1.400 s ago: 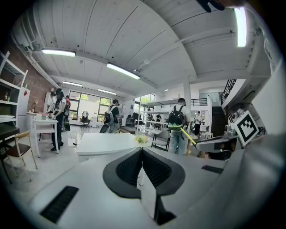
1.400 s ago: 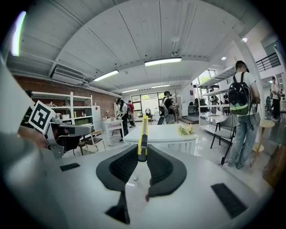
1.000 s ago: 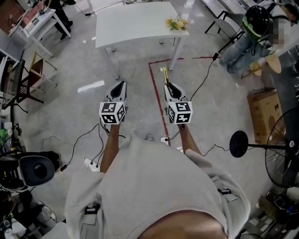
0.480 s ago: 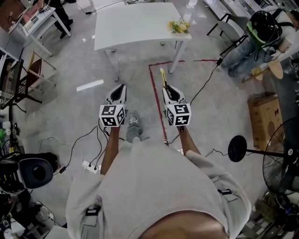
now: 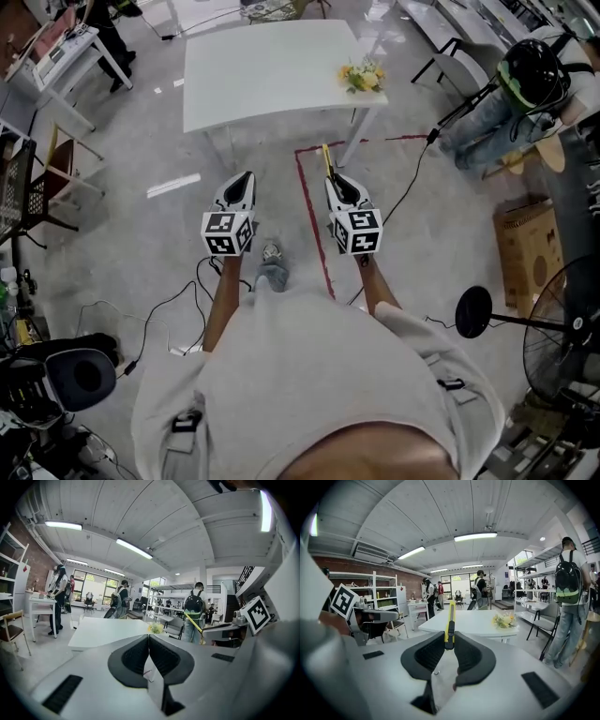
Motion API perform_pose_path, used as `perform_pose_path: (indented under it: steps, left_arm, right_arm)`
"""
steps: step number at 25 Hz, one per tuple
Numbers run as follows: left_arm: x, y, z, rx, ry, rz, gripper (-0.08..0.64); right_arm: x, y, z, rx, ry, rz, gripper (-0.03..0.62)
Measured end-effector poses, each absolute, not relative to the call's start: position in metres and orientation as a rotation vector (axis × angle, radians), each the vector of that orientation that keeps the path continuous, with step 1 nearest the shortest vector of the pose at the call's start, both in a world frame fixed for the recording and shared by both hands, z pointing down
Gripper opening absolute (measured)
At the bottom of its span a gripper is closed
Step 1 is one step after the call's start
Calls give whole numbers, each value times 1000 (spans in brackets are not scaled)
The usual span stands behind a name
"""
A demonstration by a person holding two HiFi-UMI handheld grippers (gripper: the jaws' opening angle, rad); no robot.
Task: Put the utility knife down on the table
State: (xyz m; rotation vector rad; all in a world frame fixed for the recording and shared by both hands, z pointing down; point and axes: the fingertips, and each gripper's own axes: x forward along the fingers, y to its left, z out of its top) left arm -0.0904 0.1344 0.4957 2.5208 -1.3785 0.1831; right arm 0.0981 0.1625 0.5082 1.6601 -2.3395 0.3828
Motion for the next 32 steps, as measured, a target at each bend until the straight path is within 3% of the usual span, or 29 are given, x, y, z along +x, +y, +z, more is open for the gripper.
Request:
perform_pose_path:
  steps: [15, 32]
  left_arm:
    - [-102, -37, 479, 2616, -1274, 142, 21]
    - [-94, -81, 501, 2608, -1209, 172, 21]
  right_arm:
    - [73, 3, 487, 1760, -2309, 330, 83]
    - [74, -29, 515, 1760, -2256, 393, 83]
